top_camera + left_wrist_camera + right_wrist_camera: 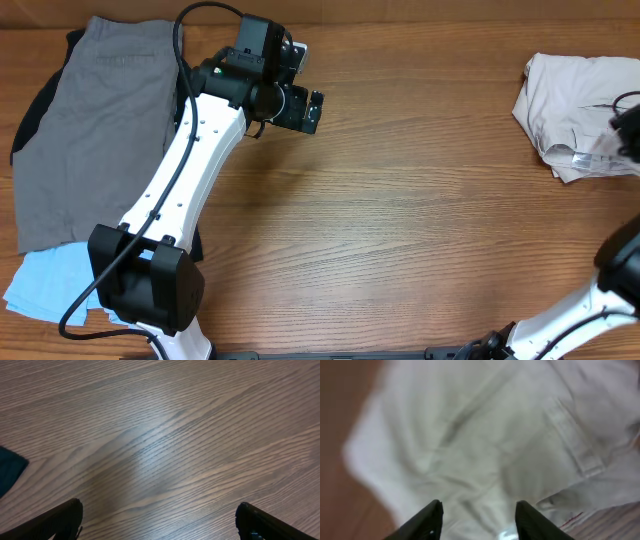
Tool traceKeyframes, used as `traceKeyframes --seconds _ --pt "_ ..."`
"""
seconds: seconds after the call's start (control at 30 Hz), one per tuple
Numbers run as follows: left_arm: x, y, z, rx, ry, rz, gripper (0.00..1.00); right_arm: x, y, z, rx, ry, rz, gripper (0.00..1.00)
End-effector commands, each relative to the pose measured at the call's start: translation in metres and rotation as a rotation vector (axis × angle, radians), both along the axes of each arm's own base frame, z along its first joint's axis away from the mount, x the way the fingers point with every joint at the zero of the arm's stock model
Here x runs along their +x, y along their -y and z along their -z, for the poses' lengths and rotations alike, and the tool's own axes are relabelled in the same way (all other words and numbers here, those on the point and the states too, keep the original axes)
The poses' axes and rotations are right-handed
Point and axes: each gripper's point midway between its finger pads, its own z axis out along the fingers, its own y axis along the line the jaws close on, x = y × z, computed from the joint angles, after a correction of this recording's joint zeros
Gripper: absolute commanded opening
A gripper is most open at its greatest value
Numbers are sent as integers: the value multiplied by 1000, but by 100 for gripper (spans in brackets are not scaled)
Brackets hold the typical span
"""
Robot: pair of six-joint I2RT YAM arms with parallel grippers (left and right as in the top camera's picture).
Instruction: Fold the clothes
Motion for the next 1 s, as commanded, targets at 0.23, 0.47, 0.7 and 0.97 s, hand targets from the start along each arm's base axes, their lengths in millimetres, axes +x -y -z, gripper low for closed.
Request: traceKeyframes --seconds 0.23,0.47,0.7,0.97 --pt "6 -6 3 40 10 -22 100 -4 -154 -206 -165 365 -495 78" --pt "5 -6 3 39 9 -21 100 -29 -270 -254 -244 417 -689 100" --pt "5 -6 3 39 9 -21 100 -53 -362 -259 -171 372 -645 100" --pt "5 -6 3 39 9 -21 100 -84 -424 -238 -194 278 -814 100"
